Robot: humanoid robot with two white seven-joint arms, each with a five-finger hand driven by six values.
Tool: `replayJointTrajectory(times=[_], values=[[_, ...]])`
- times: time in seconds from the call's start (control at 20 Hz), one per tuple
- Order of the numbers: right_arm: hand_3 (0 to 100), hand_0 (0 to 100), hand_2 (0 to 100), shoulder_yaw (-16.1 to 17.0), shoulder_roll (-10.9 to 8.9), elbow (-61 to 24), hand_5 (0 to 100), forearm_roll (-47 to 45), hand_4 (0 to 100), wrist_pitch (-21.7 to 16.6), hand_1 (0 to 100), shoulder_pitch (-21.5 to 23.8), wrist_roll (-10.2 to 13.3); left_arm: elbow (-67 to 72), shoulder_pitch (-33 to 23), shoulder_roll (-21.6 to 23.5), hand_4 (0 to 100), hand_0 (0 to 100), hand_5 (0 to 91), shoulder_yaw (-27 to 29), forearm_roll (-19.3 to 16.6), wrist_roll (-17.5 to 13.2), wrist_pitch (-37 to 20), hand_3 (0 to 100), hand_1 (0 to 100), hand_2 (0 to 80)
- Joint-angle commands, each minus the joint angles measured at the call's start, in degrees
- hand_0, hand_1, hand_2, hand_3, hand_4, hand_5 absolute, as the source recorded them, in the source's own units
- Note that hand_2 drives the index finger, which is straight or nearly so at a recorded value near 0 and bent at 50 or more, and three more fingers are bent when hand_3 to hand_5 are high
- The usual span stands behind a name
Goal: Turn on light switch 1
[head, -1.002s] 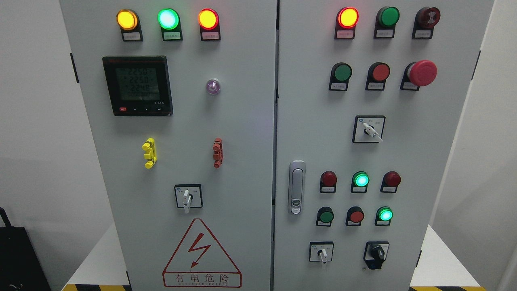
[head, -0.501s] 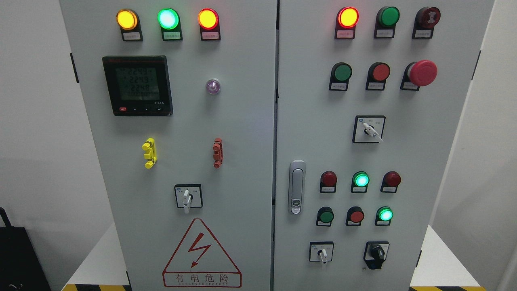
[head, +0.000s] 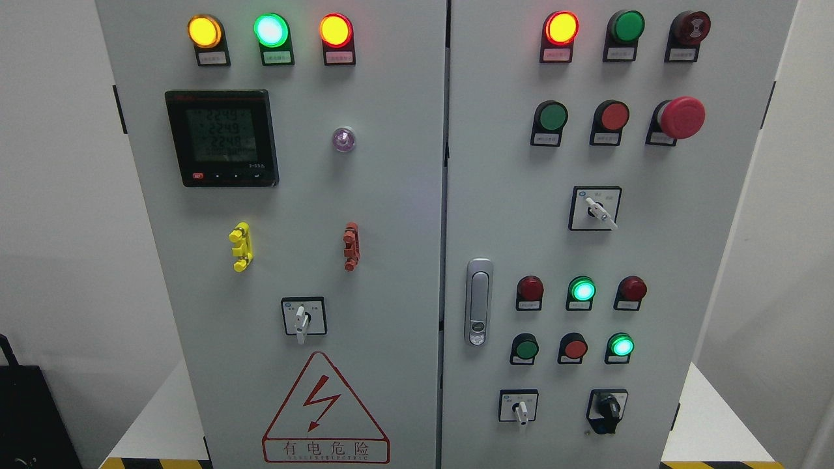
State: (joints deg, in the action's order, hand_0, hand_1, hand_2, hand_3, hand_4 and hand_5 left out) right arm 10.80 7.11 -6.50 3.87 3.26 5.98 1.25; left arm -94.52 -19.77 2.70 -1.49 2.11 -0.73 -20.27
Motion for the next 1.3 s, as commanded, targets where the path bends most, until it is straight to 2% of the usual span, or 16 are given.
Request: replayJointTrajectory(times=[0.0,0.35,0.55,0.65,0.75,0.85,1.0,1.25], values=[[0,0,0,-0.1,-0.07,0.0,0,0.0,0,0.0,0,0.0,0.0,-7.2,1.3,0.5,73,42,57.0,-2.0,-0.9,0.1,0.6,59,54,33.8],[0,0,0,0.0,0.01,0.0,0,0.0,0,0.0,0,0.0,0.0,-8.1,2.8,-0.1,74,42,56.6,-4.2,-1.5,0.1,1.3,60,53,34.2],[0,0,0,0.0,0.01,0.0,0,0.0,0,0.1,0,0.0,0.0,-8.1,4.9,-0.9,74,42,55.9,-4.2,-1.6,0.2,5.8,60,53,34.3],[0,0,0,0.0,-0.07,0.0,0,0.0,0,0.0,0,0.0,0.0,-8.7,5.4,-1.0,73,42,55.3,-4.8,-2.6,2.6,6.0,60,53,34.4],[0,0,0,0.0,0.01,0.0,0,0.0,0,0.0,0,0.0,0.0,-9.1,6.3,-1.3,73,41,54.9,-6.8,-5.6,7.6,7.4,59,55,35.1],[0,0,0,0.0,0.01,0.0,0,0.0,0,0.0,0,0.0,0.0,-9.1,7.6,-1.3,74,42,55.4,-8.7,-5.9,11.1,9.6,62,60,37.9],[0,0,0,0.0,0.01,0.0,0,0.0,0,0.0,0,0.0,0.0,-9.1,8.4,-1.8,79,41,60.6,-9.7,-6.0,12.2,10.7,67,69,43.7],[0,0,0,0.0,0.01,0.0,0,0.0,0,0.0,0,0.0,0.0,-10.8,11.2,-3.5,83,40,67.9,-9.8,-6.1,12.4,14.6,71,74,45.8]])
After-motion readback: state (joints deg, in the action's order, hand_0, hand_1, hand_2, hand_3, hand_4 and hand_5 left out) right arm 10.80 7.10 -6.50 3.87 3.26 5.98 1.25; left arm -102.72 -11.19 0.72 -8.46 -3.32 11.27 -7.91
